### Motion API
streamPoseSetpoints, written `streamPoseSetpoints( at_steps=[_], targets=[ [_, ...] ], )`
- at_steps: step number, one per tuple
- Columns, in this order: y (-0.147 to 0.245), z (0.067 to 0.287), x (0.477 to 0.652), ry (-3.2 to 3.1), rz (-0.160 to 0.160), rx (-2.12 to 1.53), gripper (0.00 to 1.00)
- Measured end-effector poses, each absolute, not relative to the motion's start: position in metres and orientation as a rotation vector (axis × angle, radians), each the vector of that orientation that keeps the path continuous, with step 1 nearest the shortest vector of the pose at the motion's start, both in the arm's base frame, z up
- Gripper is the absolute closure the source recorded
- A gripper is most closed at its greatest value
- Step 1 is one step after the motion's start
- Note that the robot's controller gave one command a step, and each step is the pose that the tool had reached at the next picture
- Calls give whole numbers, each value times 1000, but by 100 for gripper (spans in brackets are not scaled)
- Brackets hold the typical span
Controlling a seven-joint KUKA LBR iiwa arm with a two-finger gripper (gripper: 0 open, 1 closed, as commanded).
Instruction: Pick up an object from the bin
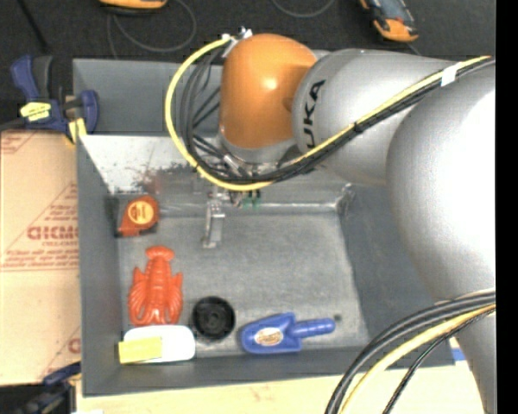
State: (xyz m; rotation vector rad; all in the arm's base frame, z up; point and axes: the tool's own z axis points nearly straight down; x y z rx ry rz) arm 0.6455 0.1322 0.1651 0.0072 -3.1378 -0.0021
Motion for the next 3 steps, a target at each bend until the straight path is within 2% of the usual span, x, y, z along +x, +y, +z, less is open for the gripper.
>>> streamPoseSetpoints(
  at_steps=[1, 2, 3],
  targets=[
    [131, 170, 646, -3143, -3, 4, 0],
    [167, 131, 619, -3148, 0, 120, 0],
    [173, 104, 574, -3139, -5, 156, 0]
  ],
)
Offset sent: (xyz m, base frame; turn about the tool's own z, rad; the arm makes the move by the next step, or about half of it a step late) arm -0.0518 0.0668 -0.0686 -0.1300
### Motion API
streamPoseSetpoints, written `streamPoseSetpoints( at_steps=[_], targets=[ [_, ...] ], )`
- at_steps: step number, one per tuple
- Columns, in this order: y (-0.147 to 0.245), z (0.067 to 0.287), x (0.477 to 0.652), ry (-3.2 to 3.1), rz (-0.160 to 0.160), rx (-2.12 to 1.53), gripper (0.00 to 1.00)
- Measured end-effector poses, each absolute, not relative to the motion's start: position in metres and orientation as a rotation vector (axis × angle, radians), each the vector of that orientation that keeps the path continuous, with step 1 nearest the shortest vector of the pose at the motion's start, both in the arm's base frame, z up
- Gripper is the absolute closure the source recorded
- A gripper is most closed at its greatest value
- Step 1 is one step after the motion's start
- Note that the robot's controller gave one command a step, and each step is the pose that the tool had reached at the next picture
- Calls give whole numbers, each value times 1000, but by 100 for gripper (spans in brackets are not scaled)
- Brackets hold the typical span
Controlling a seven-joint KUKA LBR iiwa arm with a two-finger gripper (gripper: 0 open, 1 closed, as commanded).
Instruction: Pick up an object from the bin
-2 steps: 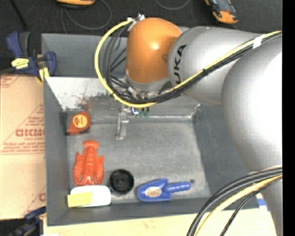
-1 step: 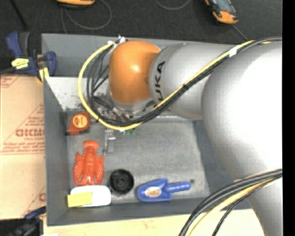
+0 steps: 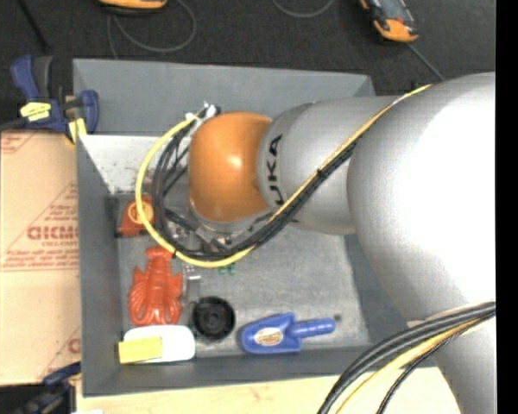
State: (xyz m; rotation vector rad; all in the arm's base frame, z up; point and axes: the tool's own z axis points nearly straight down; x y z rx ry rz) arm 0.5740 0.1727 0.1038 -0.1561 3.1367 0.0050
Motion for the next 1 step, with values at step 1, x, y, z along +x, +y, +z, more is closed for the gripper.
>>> streamPoseSetpoints(
  at_steps=[1],
  targets=[
    [173, 71, 541, 3131, 3, -195, 0]
  ],
)
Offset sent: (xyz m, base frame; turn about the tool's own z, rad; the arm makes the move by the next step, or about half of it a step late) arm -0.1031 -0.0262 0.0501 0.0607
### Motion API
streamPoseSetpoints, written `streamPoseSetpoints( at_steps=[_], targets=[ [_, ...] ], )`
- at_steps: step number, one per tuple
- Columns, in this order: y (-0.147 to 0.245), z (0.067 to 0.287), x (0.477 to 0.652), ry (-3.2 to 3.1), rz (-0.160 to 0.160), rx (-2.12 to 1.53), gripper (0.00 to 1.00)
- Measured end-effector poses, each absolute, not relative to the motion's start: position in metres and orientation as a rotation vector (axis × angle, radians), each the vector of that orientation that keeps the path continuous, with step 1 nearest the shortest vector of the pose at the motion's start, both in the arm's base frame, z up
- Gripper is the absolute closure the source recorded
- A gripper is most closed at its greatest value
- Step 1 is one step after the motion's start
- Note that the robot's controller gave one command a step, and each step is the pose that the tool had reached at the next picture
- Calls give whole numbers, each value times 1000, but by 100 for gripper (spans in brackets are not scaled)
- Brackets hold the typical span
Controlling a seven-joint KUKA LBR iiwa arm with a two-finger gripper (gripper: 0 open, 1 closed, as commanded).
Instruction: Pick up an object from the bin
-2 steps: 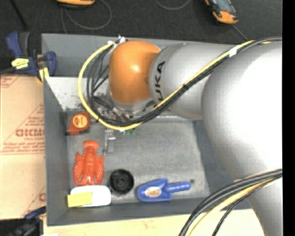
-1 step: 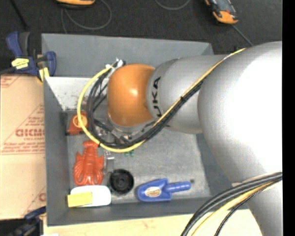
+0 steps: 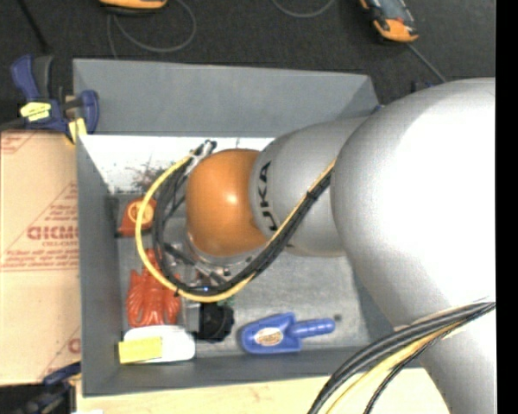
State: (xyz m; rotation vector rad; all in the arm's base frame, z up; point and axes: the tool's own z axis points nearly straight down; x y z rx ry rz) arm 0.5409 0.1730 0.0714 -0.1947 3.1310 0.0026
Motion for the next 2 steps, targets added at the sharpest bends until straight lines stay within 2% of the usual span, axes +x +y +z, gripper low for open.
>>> streamPoseSetpoints(
  at_steps=[1, 2],
  targets=[
    [158, 114, 502, 3147, -2, -119, 0],
    [144, 142, 511, 3136, 2, -153, 0]
  ],
)
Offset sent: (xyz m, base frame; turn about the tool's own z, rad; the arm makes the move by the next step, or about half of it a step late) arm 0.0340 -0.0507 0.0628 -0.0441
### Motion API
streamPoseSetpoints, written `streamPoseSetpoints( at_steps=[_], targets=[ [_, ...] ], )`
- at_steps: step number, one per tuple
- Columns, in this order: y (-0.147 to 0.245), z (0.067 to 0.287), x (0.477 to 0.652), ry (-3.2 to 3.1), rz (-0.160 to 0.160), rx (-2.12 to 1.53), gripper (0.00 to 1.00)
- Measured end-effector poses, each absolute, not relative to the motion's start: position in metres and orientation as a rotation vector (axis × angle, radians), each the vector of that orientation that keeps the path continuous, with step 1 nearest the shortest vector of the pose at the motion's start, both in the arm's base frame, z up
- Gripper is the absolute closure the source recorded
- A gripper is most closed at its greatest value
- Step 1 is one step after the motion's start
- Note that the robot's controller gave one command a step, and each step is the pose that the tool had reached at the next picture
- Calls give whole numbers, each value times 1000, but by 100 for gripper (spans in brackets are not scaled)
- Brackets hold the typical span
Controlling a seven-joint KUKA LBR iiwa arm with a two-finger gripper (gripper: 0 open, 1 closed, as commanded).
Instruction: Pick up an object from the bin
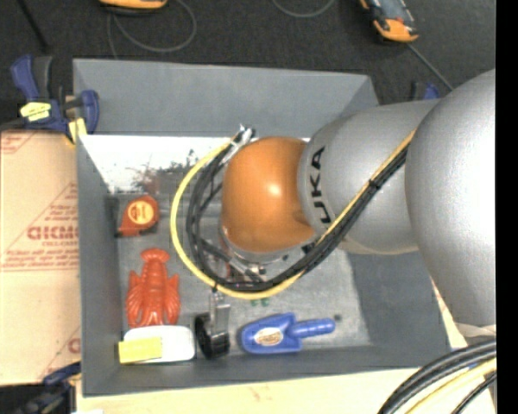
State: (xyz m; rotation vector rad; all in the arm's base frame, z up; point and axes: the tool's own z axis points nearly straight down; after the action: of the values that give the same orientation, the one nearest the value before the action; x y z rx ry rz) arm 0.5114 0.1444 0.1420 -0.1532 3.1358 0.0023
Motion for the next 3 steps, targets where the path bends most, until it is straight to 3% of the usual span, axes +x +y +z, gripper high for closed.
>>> streamPoseSetpoints(
  at_steps=[1, 2, 3],
  targets=[
    [122, 151, 522, 3133, 1, -142, 0],
    [92, 142, 501, 3139, 2, -25, 0],
    [94, 99, 495, 3131, -1, -208, 0]
  ],
)
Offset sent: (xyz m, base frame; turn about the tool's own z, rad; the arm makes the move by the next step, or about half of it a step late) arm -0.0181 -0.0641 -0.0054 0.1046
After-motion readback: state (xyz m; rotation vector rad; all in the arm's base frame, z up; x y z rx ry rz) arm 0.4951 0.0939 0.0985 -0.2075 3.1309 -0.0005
